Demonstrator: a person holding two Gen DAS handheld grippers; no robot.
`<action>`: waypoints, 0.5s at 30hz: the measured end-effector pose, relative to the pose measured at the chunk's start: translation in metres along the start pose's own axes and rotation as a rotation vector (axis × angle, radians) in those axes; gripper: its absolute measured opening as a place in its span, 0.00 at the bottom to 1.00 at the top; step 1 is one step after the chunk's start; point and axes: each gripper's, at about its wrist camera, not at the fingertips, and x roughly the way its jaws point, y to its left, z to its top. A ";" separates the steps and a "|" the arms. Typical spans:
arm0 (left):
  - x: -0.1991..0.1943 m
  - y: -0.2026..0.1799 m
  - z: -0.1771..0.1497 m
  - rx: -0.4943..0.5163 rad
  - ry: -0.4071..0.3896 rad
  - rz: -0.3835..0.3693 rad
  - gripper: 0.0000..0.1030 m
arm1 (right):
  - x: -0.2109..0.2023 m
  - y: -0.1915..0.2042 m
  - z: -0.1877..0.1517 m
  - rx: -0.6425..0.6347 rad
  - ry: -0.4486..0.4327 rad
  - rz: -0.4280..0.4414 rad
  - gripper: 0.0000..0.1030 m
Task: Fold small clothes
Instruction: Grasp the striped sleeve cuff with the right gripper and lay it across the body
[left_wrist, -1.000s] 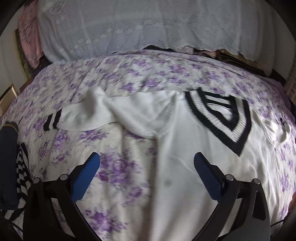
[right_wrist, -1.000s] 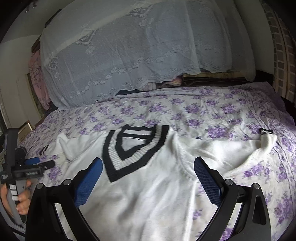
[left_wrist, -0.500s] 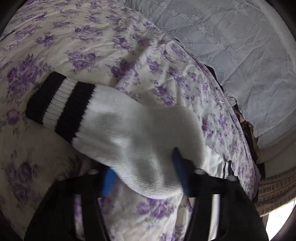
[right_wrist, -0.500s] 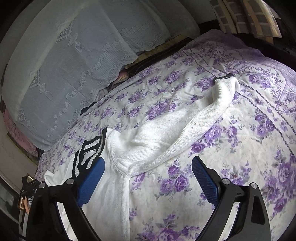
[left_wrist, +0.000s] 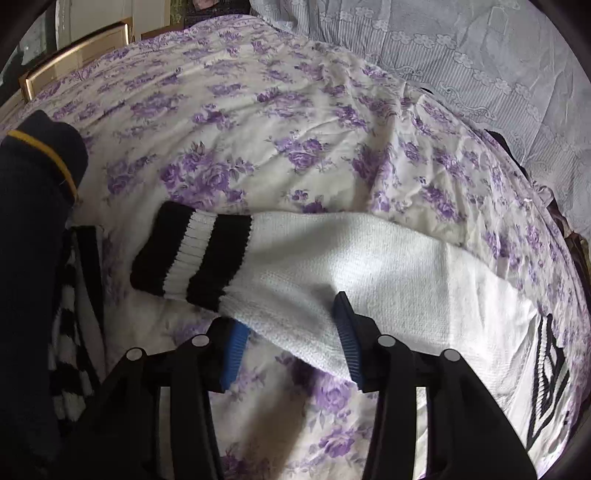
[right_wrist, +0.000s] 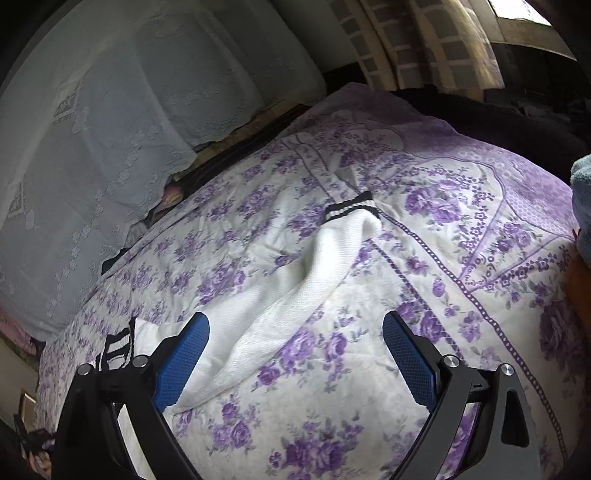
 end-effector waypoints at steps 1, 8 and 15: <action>-0.009 -0.006 -0.004 0.032 -0.045 0.027 0.52 | 0.003 -0.007 0.006 0.024 0.004 -0.009 0.93; -0.083 -0.029 -0.025 0.085 -0.358 0.055 0.94 | 0.060 -0.039 0.047 0.263 0.102 0.044 0.55; -0.049 -0.028 -0.037 0.047 -0.249 0.055 0.94 | 0.113 0.046 0.049 -0.201 0.111 -0.309 0.58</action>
